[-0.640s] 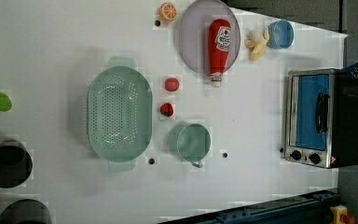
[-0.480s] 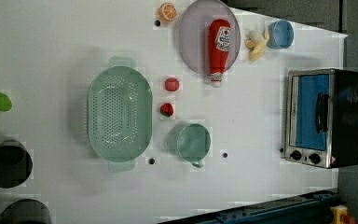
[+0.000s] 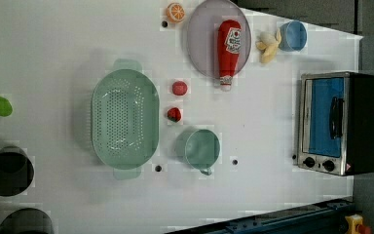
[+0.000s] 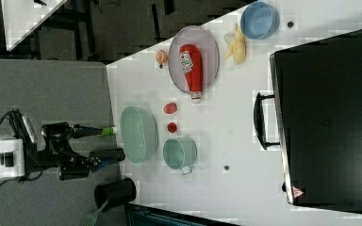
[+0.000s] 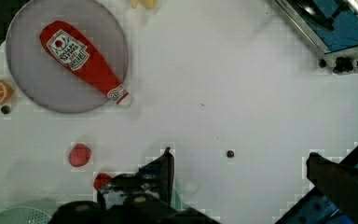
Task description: Pick ketchup from plate and place it on table.
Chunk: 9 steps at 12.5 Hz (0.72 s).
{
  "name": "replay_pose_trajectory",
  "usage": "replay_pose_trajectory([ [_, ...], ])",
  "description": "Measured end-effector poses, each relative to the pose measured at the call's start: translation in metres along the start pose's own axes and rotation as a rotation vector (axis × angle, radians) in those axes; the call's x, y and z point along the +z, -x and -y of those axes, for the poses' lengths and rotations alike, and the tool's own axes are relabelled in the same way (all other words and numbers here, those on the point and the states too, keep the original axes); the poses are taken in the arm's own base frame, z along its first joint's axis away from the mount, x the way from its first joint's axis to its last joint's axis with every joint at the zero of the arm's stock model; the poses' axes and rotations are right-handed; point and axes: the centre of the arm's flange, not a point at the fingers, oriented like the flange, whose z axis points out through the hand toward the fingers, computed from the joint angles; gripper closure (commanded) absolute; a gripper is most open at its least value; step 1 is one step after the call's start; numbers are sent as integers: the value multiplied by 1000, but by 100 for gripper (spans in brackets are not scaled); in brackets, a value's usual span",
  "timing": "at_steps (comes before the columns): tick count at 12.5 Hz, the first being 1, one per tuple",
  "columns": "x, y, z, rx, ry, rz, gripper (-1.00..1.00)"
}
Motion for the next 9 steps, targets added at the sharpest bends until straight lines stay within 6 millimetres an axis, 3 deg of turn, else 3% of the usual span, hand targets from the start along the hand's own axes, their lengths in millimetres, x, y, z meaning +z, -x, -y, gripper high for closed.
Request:
replay_pose_trajectory([
  [1,6,-3,9,-10,4,7,-100],
  [3,39,-10,37,-43,21,35,-100],
  [7,157,-25,100,-189,62,126,-100],
  [9,218,-27,120,-291,84,183,-100],
])
